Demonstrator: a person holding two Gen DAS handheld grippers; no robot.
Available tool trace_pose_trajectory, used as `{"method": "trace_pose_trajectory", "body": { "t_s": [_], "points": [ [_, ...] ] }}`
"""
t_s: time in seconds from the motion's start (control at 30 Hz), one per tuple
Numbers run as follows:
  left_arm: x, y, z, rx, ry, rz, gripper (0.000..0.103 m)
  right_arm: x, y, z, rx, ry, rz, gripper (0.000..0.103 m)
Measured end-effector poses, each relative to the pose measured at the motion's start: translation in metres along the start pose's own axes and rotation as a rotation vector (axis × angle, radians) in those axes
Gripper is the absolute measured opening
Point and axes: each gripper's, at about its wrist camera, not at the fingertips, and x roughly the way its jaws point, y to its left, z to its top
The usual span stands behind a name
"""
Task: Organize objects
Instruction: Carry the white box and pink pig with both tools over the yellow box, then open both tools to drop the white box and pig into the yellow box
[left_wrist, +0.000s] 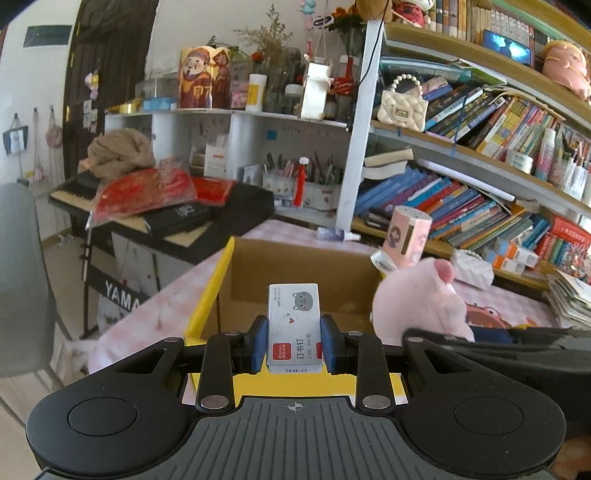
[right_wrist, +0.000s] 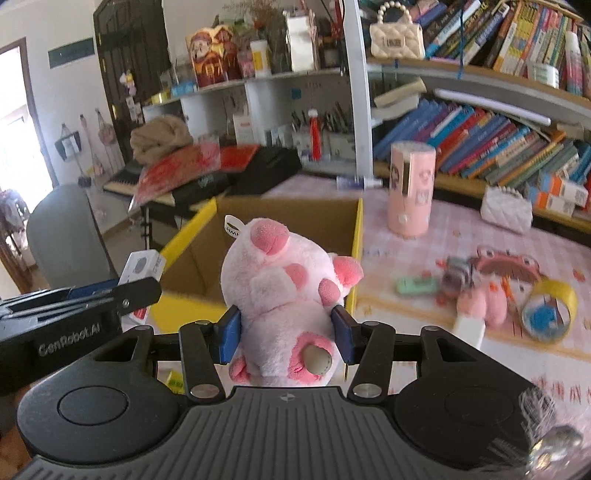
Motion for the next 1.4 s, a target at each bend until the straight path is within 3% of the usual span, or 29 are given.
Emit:
{"method": "trace_pose_trajectory", "body": {
  "t_s": [0.27,0.6,0.8,1.2,1.3,1.4],
  "points": [
    [0.056,-0.003,0.016,0.032,0.035,0.057,0.028,0.065,-0.007,0.026,-0.053,-0.005,-0.019,0.048],
    [0.105,-0.003,0.008,0.052,0.157,0.126,0.028,0.137,-0.008,0.015,-0.190,0.134,0.043,0.049],
    [0.121,-0.006,0.002,0.061,0.201,0.142,0.028,0.153,-0.002,0.013,-0.347,0.142,0.086,0.049],
    [0.141,-0.008,-0.002,0.060,0.237,0.174,0.029,0.169,-0.008,0.022,-0.465,0.188,0.119,0.052],
    [0.136,-0.009,0.001,0.070,0.211,0.169,0.034,0.168,-0.008,0.022,-0.452,0.185,0.114,0.052],
    [0.126,-0.009,0.005,0.064,0.163,0.161,0.048,0.165,-0.010,0.023,-0.424,0.160,0.104,0.054]
  ]
}}
